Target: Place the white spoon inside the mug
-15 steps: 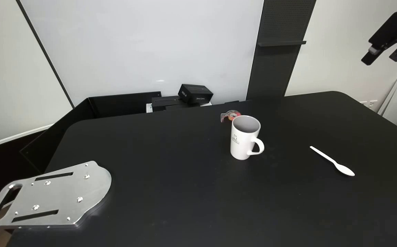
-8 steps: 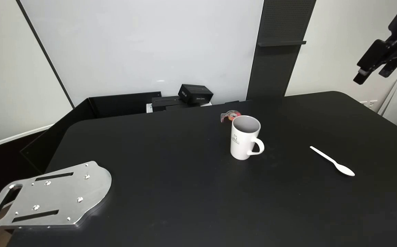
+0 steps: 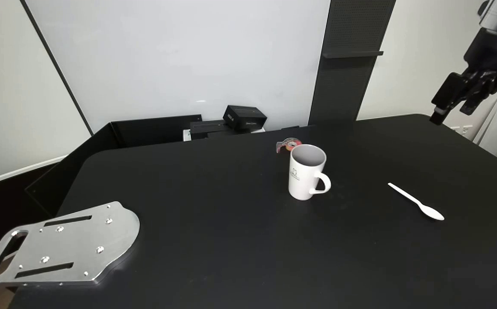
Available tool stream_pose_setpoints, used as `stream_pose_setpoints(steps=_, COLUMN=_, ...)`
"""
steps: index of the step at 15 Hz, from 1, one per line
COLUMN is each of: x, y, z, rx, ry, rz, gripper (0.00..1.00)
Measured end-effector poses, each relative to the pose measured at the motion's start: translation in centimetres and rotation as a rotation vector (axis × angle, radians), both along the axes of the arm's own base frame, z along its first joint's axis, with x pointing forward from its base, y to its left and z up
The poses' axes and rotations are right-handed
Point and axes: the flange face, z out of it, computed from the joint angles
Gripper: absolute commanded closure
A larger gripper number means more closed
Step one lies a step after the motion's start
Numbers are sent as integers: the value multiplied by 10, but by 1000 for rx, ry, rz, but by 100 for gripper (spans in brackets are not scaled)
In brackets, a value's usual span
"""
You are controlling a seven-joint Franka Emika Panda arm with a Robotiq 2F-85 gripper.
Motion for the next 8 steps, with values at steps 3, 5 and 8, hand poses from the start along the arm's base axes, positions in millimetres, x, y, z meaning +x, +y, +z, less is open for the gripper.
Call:
stream_pose_setpoints(steps=3, x=-1, y=2, z=-2, rx=2, ry=12, rz=-18, gripper=0)
stream_pose_setpoints(steps=5, x=-1, y=2, z=-2, rx=2, ry=13, rz=-20, gripper=0)
stream_pose_setpoints(steps=8, x=-1, y=2, z=-2, rx=2, ry=14, rz=-21, gripper=0)
